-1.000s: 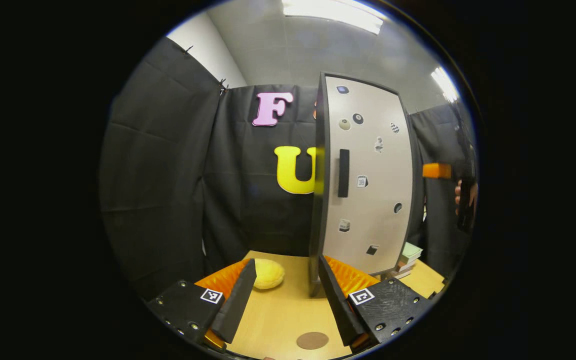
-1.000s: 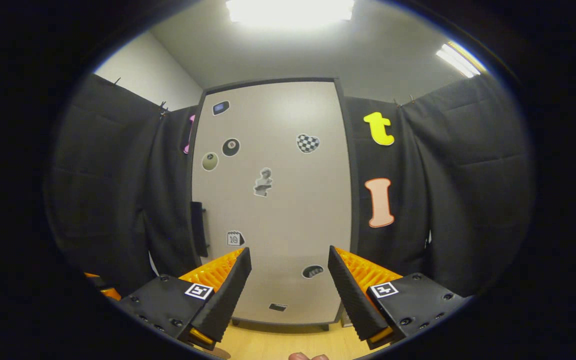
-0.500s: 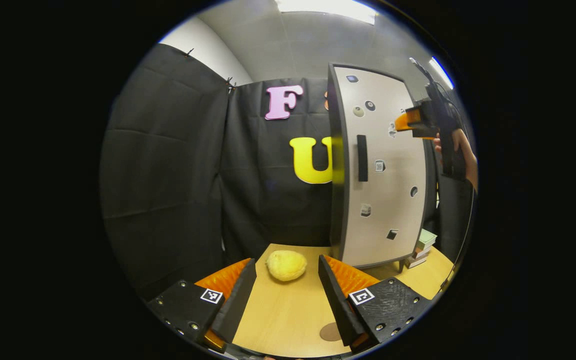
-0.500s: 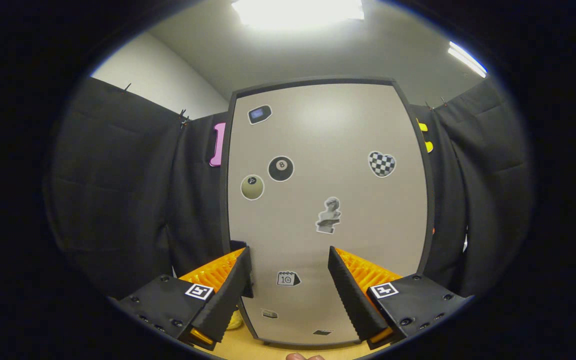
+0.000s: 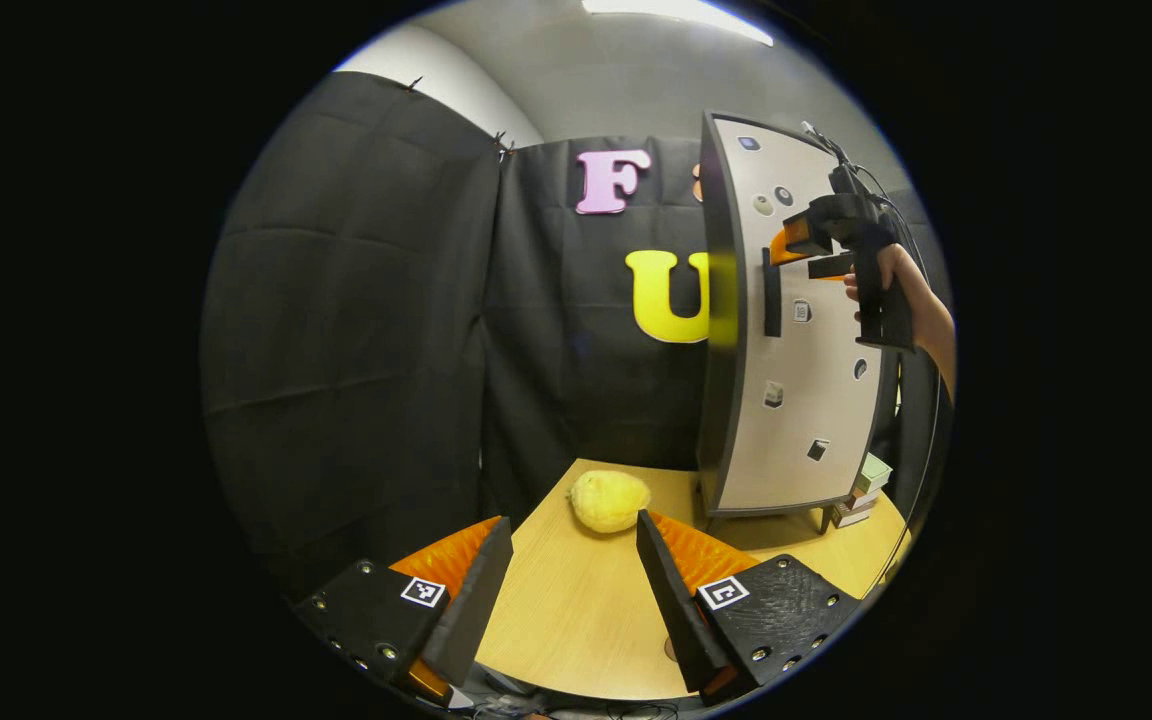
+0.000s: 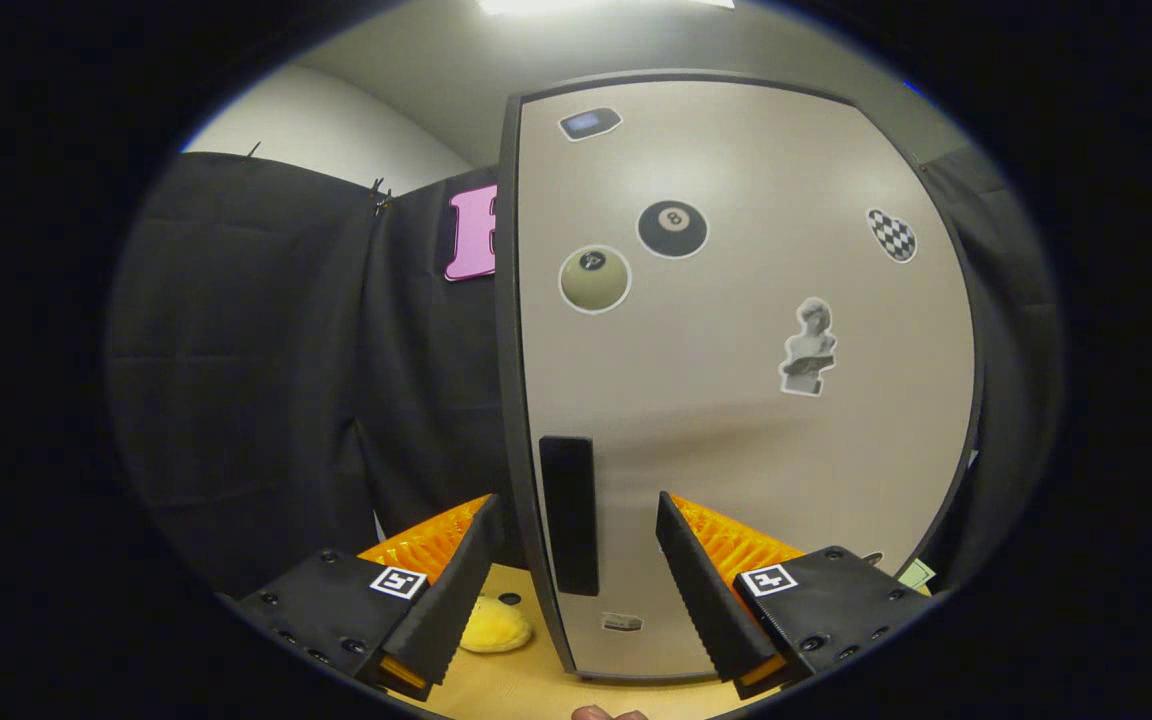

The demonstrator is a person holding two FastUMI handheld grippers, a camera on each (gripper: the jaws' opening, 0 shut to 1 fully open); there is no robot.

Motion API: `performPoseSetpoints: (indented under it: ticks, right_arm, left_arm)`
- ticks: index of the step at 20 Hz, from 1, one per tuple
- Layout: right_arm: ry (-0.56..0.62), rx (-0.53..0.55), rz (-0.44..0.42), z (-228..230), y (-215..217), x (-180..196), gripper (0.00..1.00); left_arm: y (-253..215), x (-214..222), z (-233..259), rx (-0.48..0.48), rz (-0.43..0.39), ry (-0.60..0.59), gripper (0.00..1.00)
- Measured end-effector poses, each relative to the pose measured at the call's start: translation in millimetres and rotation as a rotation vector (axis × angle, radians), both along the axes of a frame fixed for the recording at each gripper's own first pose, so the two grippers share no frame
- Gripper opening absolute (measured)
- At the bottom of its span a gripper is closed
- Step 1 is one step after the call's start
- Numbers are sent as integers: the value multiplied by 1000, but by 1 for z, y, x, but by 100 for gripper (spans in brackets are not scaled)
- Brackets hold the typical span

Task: Open the cabinet door with the right hand, grasp the bottle in the cabinet with the left hand and place it on the coaster, then close the cabinet door with the right hand.

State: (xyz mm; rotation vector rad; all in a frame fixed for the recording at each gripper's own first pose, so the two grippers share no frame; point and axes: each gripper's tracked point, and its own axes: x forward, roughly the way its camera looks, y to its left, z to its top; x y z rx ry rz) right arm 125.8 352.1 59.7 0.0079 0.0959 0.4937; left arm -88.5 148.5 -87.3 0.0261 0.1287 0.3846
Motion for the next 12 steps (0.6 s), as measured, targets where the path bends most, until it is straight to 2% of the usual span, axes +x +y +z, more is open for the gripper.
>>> performPoseSetpoints:
  ticks: [4,7,8,9,10,12]
  right_arm:
    - [24,-14,-82,-19,7,18,98]
    - [61,2,-122,-29,13,25,98]
    - [70,-4,-126,-32,17,26,93]
    - [78,-14,-132,-36,19,26,98]
    - [79,-20,-134,-38,21,27,97]
    - [76,-26,-155,-39,22,28,85]
  left_arm:
    - [17,-2,-6,-23,35,2,71]
    - [25,-3,-13,-24,52,10,73]
    - [27,-2,-14,-21,53,13,73]
    - [26,-1,-16,-24,47,14,73]
    - [25,0,-17,-31,39,15,73]
    - [24,0,-18,-40,29,15,73]
